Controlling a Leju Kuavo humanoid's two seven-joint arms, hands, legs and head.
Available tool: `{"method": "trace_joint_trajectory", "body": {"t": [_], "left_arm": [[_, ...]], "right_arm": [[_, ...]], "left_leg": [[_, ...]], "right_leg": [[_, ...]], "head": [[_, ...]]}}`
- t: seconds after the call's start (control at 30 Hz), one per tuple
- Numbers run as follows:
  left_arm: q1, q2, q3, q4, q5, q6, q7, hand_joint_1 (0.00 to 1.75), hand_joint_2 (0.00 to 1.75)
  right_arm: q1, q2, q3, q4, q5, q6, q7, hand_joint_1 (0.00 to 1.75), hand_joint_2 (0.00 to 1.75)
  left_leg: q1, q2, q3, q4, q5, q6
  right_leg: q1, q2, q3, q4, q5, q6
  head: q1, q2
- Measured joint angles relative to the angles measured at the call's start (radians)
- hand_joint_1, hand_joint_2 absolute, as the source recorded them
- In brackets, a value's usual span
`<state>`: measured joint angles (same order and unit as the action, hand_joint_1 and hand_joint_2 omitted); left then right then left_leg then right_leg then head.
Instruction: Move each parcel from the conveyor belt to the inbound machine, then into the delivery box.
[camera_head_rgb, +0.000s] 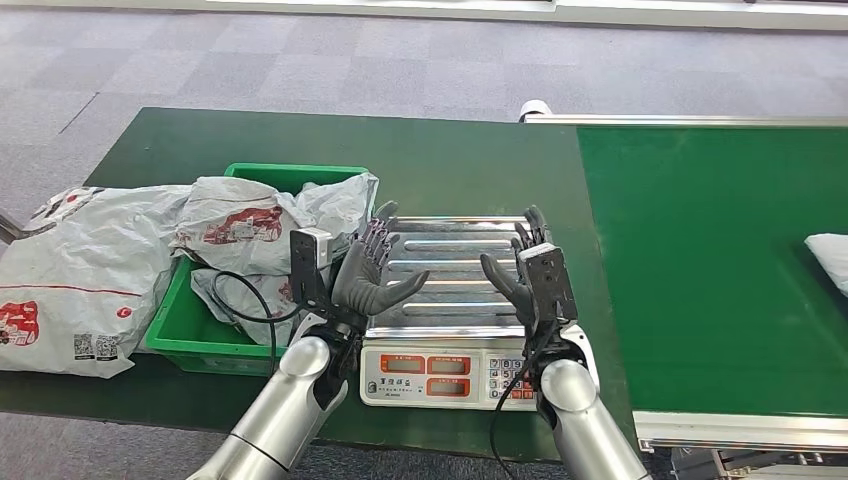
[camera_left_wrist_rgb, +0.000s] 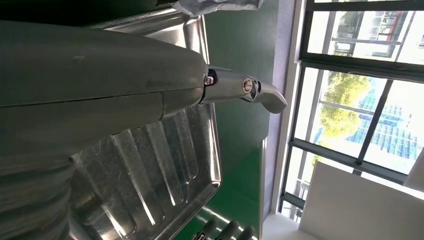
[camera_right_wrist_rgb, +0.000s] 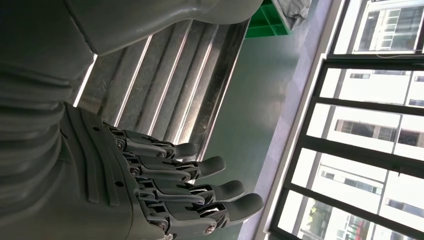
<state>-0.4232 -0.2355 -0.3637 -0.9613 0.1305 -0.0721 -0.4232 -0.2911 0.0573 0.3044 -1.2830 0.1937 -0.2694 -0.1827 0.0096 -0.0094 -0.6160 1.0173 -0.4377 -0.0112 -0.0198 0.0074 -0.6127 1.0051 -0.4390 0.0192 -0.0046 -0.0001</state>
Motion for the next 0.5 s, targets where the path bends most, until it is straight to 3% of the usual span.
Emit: {"method": "trace_joint_trajectory", "body": {"t": [0.5], "left_arm": [[0.003, 0.002, -0.011, 0.021, 0.001, -0.006, -0.02, 0.0, 1.75]], "right_arm": [[-0.012, 0.0, 0.001, 0.01, -0.005, -0.006, -0.015, 0.0, 1.75]], "left_leg": [[0.0, 0.0, 0.0, 0.0, 0.0, 0.0]], "right_leg": [[0.0, 0.0, 0.0, 0.0, 0.0, 0.0]], "head": [[0.0, 0.0]]}}
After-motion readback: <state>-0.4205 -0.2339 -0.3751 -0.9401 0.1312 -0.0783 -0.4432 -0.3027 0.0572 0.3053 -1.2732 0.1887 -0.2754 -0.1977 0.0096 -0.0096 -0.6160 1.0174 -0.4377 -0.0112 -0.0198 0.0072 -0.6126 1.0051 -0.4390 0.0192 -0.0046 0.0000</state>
